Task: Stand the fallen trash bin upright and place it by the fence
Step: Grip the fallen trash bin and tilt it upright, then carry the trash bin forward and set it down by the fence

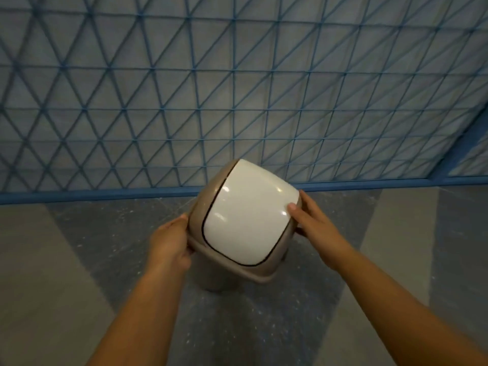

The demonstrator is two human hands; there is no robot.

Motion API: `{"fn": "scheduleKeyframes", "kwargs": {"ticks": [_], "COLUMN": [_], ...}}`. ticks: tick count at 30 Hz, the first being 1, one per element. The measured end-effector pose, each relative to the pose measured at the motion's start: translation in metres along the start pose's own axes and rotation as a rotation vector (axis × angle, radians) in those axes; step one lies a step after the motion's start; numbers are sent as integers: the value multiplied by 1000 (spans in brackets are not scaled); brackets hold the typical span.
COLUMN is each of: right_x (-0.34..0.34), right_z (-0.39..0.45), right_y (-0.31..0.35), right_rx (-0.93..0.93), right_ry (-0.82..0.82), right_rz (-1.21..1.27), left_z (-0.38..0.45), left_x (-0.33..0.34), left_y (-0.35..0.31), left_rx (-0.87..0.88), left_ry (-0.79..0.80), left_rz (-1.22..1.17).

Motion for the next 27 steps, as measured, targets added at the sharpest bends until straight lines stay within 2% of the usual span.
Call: {"fn": "scheduleKeyframes", "kwargs": {"ticks": [4,10,15,21,24,27], "right_x": [25,60,65,63,57,43], "right_z": [14,20,20,18,9,2], "right_y": [3,0,-3,-3,-3,-16], "right_rx": [-70,-113,-141,-134,-161,-95], "right_ry": [-36,20,-50,-21,27,22], "right_rz": [57,-22,-55,-47,-102,-164], "left_z": [0,2,2,-7,-9,-10], "left_x": [-9,-21,-23,-24,-26,-26], "left_y": [-2,15,21,16,2,-10], "left_rx": [-35,-176,-164,-124,13,74], "left_ry": [3,47,30,21,42,164], "left_rz": [-47,-106,-74,-7,165,369]}}
Point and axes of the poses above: each hand's wrist, its own z-axis towards the middle knuckle, its own x-axis out of the palm, y = z × x, the point moved 7 cm from there along z, towards the middle knuckle, and after that the axes turned 8 degrees about y, right-handed, at the moved point
